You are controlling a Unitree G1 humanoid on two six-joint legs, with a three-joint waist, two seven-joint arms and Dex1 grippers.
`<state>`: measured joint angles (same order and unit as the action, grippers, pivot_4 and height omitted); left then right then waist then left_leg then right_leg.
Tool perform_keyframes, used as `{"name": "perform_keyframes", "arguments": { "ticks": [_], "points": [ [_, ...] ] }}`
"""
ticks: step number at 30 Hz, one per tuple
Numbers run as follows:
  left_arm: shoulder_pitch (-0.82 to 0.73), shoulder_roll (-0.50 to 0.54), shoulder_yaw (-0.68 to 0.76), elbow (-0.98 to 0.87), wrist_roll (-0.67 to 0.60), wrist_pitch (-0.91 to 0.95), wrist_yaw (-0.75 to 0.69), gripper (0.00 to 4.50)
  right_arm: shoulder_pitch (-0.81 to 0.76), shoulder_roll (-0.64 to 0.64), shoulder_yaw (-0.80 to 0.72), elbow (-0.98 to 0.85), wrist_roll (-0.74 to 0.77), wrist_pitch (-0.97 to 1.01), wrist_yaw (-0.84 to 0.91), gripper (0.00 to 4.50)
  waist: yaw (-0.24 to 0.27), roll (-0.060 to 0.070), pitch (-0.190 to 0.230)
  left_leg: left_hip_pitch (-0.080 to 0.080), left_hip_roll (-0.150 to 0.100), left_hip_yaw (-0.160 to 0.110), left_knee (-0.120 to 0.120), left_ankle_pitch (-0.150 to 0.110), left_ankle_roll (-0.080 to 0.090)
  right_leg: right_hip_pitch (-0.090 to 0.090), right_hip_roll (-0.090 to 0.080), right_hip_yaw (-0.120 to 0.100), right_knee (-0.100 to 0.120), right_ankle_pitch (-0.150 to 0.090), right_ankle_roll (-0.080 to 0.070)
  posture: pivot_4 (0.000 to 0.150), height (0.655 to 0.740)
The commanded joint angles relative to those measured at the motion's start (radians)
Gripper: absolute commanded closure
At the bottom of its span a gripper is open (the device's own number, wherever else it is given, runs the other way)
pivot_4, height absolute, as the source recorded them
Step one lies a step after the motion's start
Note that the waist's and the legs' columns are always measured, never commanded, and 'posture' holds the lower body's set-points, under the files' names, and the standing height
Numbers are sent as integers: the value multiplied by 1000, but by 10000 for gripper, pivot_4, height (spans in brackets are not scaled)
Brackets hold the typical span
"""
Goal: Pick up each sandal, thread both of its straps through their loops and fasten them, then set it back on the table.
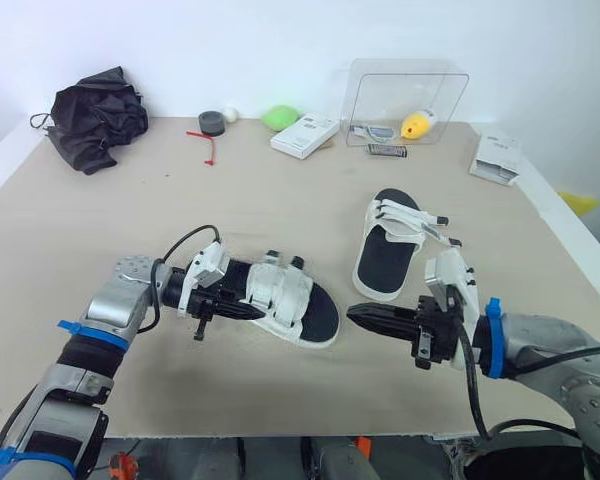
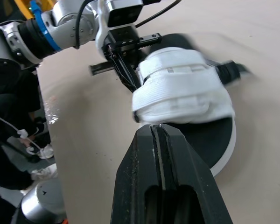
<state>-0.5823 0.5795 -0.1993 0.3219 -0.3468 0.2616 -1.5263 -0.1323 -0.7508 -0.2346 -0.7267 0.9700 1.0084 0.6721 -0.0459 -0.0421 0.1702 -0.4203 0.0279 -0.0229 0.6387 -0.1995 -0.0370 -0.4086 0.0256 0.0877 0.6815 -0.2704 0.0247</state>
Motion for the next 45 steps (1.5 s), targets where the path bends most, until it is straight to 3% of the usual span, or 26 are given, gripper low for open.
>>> {"name": "perform_keyframes", "arguments": {
  "ticks": [1, 6, 9, 15, 20, 25, 29, 35, 36, 42, 45],
  "points": [
    [27, 4, 8, -12, 14, 27, 40, 43890, -19, -14, 9, 7, -5, -32, -1, 45000, 0, 0, 0, 1, 0, 0, 0, 0, 0, 1, 0, 0, 0, 0, 0, 1500, 7400],
    [45, -46, 116, -133, -69, 198, 253, 43890, -52, -19, 50, 41, -26, -56, 13, 45000, 0, 1, 0, 2, 1, 0, 0, 2, 4, 2, -1, 0, 0, 2, 0, 1500, 7400],
    [20, -101, 217, -190, -68, 284, 505, 43890, -90, -13, 92, 63, -49, -78, 28, 45000, 1, 0, 0, 1, 1, -1, 2, 3, 5, 1, -1, 0, 0, 4, 1, 1500, 7400],
    [-65, -168, 467, -204, 61, 429, 1166, 43890, -202, 50, 213, 161, -176, -171, 32, 45000, -4, -1, 1, 0, 2, 0, 2, 3, 5, 0, 2, 1, 0, 6, 0, 1500, 7400],
    [-56, -222, 557, -267, 82, 487, 1405, 43890, -229, 83, 260, 197, -210, -209, 63, 45000, 2, -1, 1, -2, 2, -3, 0, 3, 5, -2, 1, -1, 0, 6, 0, 1500, 7400],
    [-51, -292, 530, -229, 98, 451, 1466, 43890, -240, 95, 271, 212, -223, -222, 87, 45000, 31, -2, 1, -8, -9, -8, 3, 3, 4, 0, -13, -8, -1, 7, -1, 1500, 7400],
    [-77, -307, 536, -163, 79, 407, 1441, 31992, -236, 101, 259, 203, -219, -220, 86, 45000, 29, -2, 1, -9, -13, -8, 7, 3, 4, 1, -17, -8, -1, 9, 4, 1500, 7400],
    [-107, -270, 466, -134, 87, 335, 1335, 2495, -214, 110, 239, 185, -209, -212, 62, 45000, 25, -2, 1, -9, -12, -8, 11, 5, 7, 2, -14, -9, -1, 10, 6, 1500, 7400],
    [-99, -261, 446, -157, 77, 343, 1297, 460, -211, 111, 236, 183, -207, -211, 58, 45000, 24, -2, 1, -9, -12, -8, 11, 5, 7, 1, -13, -9, -1, 10, 6, 1500, 7400],
    [8, -237, 459, -374, -135, 490, 1099, 460, -203, 102, 215, 209, -200, -215, 68, 45000, 23, -2, 1, -10, -9, -8, 11, 5, 7, 1, -13, -9, -1, 11, 4, 1500, 7400],
    [96, -222, 465, -515, -187, 453, 1042, 460, -209, 91, 212, 232, -205, -219, 89, 45000, 22, -1, 1, -9, -9, -7, 11, 5, 7, 1, -14, -9, -1, 11, 4, 1500, 7400]
  ]
}}
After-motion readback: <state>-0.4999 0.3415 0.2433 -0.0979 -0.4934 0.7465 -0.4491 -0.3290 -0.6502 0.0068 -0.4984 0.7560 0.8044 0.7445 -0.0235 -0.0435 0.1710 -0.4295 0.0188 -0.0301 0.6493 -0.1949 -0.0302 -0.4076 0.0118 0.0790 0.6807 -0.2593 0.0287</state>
